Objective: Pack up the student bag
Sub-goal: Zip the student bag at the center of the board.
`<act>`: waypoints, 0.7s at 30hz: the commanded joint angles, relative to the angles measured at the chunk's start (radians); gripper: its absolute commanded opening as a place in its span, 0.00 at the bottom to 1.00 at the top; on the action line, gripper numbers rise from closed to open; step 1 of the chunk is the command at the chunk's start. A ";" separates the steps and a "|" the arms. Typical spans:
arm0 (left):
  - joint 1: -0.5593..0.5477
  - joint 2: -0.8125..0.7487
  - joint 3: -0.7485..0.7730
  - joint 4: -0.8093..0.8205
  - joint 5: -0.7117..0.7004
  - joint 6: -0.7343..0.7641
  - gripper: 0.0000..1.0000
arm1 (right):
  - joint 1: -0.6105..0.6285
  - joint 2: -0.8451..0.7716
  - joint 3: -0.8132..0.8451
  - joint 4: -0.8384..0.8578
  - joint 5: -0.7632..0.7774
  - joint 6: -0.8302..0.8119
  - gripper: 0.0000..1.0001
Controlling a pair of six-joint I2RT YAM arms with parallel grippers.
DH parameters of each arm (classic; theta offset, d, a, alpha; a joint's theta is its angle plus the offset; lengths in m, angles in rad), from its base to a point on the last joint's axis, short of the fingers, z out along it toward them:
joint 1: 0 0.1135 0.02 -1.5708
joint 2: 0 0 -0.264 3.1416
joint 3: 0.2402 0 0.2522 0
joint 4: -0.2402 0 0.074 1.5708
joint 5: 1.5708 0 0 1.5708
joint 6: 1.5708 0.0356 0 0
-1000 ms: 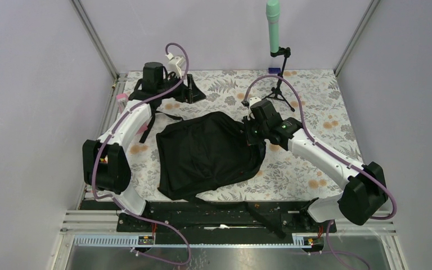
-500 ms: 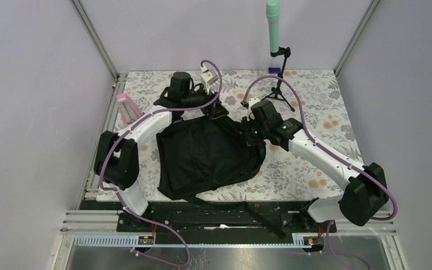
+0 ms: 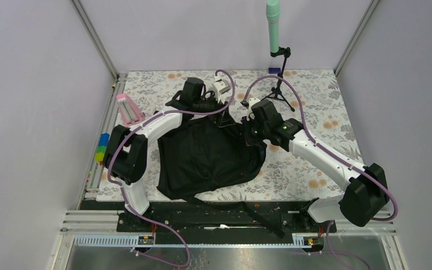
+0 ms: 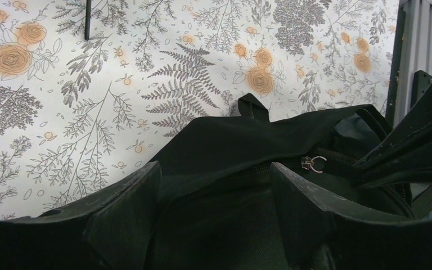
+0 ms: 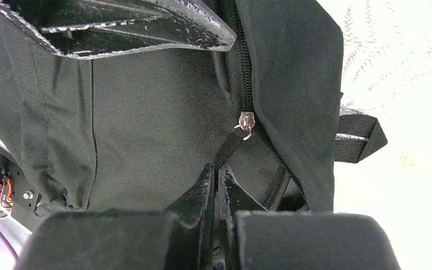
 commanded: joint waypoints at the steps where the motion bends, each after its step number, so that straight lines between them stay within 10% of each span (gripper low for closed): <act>1: -0.016 -0.002 0.042 0.011 -0.035 0.049 0.72 | 0.000 -0.043 0.008 0.021 -0.051 0.015 0.00; 12: -0.063 -0.037 0.007 0.010 -0.245 0.129 0.68 | 0.001 -0.057 -0.011 0.040 -0.065 0.032 0.00; 21: -0.071 -0.042 0.009 -0.013 -0.264 0.131 0.11 | 0.000 -0.066 -0.023 0.043 -0.055 0.036 0.00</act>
